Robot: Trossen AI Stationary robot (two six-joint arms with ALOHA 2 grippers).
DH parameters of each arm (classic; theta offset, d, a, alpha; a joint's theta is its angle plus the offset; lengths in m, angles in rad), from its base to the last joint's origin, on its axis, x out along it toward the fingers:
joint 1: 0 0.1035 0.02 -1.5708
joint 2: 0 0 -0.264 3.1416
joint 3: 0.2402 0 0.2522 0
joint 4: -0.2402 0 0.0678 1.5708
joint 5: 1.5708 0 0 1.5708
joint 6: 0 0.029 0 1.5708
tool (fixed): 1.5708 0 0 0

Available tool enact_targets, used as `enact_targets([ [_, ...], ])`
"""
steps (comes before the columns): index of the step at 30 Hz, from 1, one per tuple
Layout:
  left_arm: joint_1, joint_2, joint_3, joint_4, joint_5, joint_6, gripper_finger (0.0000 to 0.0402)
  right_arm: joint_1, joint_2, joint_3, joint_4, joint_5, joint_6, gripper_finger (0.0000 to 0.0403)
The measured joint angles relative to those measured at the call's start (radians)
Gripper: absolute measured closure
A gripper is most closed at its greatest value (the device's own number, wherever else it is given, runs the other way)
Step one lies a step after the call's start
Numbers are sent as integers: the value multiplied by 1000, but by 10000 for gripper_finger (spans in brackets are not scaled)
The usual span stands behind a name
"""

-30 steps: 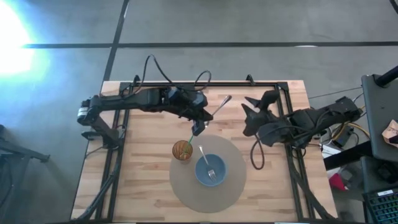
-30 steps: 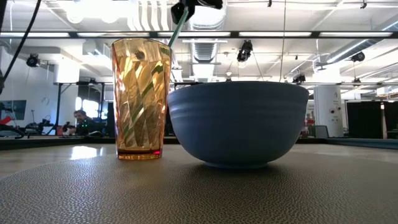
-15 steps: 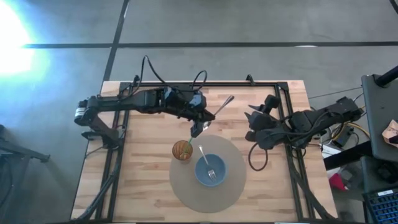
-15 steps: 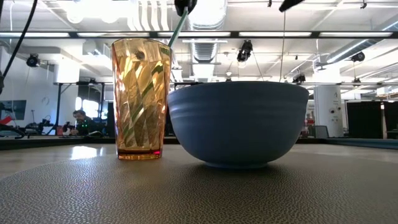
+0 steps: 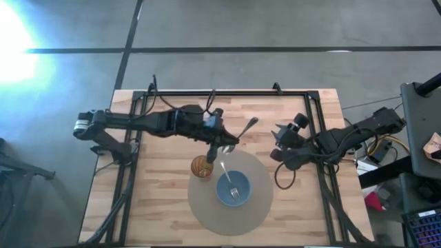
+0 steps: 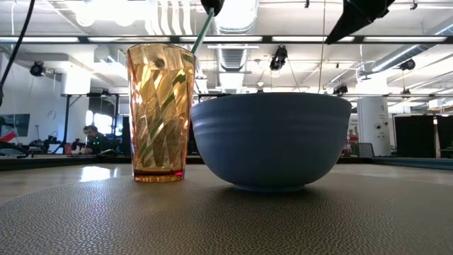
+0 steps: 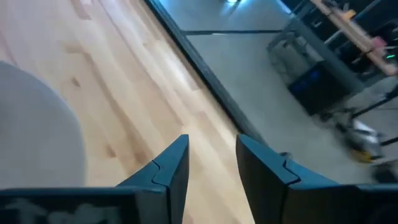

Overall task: Pick & Place Utensil
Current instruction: Put the spoon into the bowl on the place mat

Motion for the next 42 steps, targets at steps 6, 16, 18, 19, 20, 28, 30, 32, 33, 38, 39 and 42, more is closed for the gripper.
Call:
enact_targets([
  [6, -35, -31, -130, 197, 65, -2, 395, 5, -31, -121, 317, -43, -101, 284],
  [16, -103, -29, -210, 311, 53, 21, 394, 6, -34, -239, 888, -328, -380, 274],
  [18, -117, -29, -213, 311, 35, 45, 397, 6, -33, -240, 950, -398, -403, 270],
  [19, -124, -28, -214, 311, 26, 60, 397, 6, -33, -240, 975, -424, -414, 268],
  [20, -131, -28, -214, 311, 17, 75, 397, 6, -33, -238, 995, -447, -422, 266],
  [28, -175, -28, -214, 311, -143, 173, 397, 6, -33, -188, 1066, -528, -518, 255],
  [30, -177, -28, -214, 311, -147, 185, 397, 6, -33, -167, 1067, -528, -537, 253],
  [32, -177, -27, -214, 311, -149, 186, 395, 6, -33, -147, 1067, -528, -564, 250],
  [33, -177, -27, -214, 311, -150, 186, 393, 6, -33, -138, 1067, -528, -578, 248],
  [38, -177, -27, -215, 309, -165, 211, 397, 6, -33, -101, 1062, -527, -639, 236],
  [39, -176, -27, -216, 310, -168, 212, 397, 6, -33, -95, 1060, -527, -646, 233],
  [42, -176, -27, -221, 312, -178, 212, 395, 6, -33, -81, 1060, -531, -660, 223],
])
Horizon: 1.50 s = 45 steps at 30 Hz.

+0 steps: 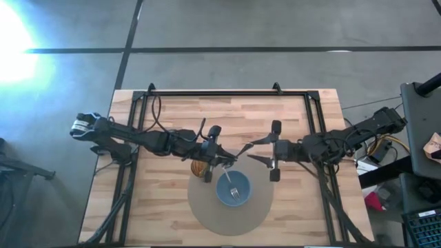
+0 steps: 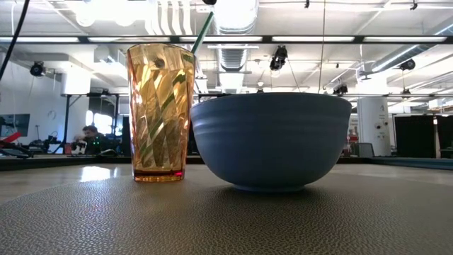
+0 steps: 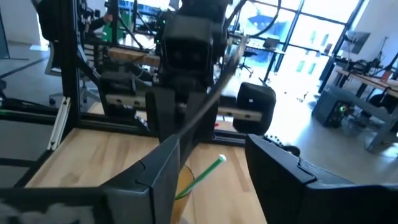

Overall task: Pick & Place Utensil
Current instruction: Put the spoon into the bowl on the place mat

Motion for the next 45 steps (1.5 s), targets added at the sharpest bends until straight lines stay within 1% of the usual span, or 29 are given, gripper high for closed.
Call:
enact_targets([
  [4, 1, 1, -10, -1, -19, -1, 393, 0, 0, 7, 10, -1, 23, 217],
  [7, 1, 1, -19, 13, -27, 0, 397, -1, 1, 8, 49, -1, 30, 217],
  [12, 1, 1, -25, 21, -45, 0, 393, -1, 1, 12, 109, -1, 75, 222],
  [19, 1, 1, -25, 26, -52, 4, 397, -20, 3, 11, 112, 7, 148, 231],
  [23, 1, 1, -25, 25, -52, 5, 392, -32, 35, 9, 131, 7, 162, 237],
  [28, 1, 1, -25, 24, -60, 5, 397, -36, 81, 20, 163, 7, 147, 249],
  [34, 1, 1, -27, 22, -65, 3, 392, -36, 80, 22, 163, 7, 146, 283],
  [38, 1, 1, -31, 25, -67, 3, 397, -36, 80, 22, 163, 7, 160, 322],
  [42, 1, 1, -36, 25, -81, 2, 391, -36, 80, 22, 161, 8, 162, 374],
  [43, 1, 1, -37, 25, -86, 4, 389, -36, 80, 22, 161, 6, 164, 384],
  [45, 3, 1, -38, 24, -83, 7, 387, -36, 80, 22, 158, 6, 163, 388],
])
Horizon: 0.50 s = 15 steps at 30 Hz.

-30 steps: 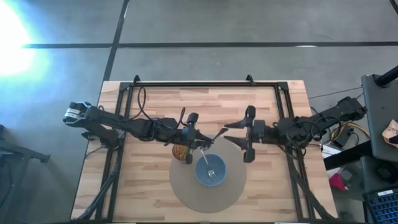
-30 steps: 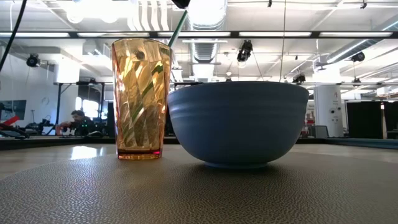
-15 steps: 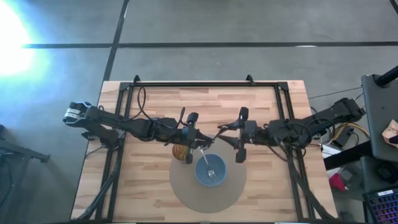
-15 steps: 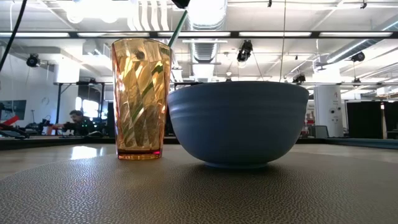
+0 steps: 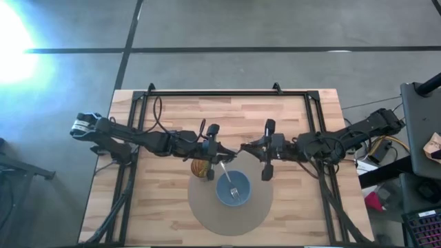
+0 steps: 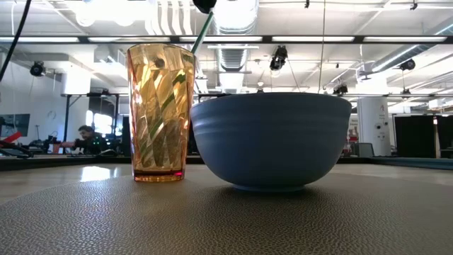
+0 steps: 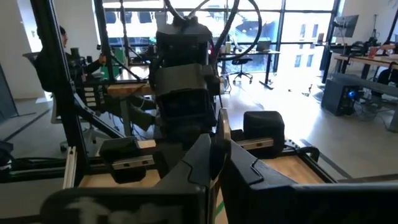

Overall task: Pick & Place Utensil
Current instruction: Put the spoon into the bowl on the place mat

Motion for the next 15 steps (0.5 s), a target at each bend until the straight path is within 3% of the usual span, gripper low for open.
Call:
enact_targets([
  [8, -1, 0, -1, -2, -4, -4, 383, 0, 0, 0, -9, -4, -12, 392],
  [15, -1, 0, -1, 3, -5, -1, 345, 1, 0, -1, -51, 0, -22, 394],
])
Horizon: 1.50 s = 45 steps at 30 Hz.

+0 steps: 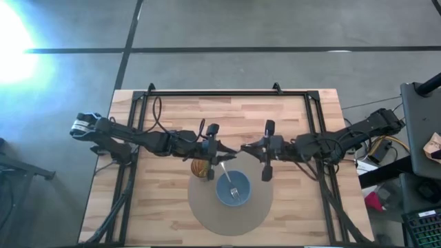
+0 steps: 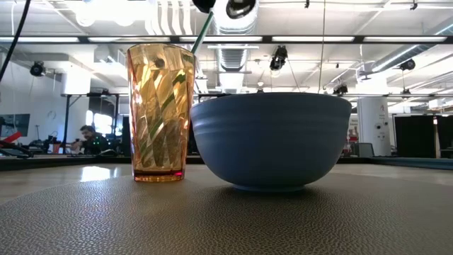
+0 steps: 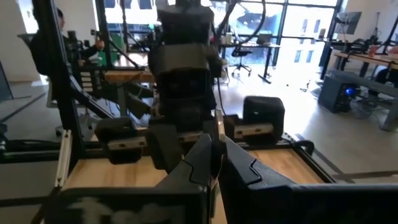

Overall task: Pick & Place Utensil
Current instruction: Put the spoon into the bowl on the place mat

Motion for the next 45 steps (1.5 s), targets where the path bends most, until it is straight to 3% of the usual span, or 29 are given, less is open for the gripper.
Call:
enact_targets([
  [15, 0, 0, 3, -8, -18, 46, 221, -1, -25, 0, -118, 6, 0, 394],
  [31, 0, -104, 84, -218, -23, 43, 220, 0, -218, -2, -440, 3, 90, 394],
  [45, -38, -203, 80, -320, 11, 24, 221, 0, -245, -135, -472, -2, 358, 394],
])
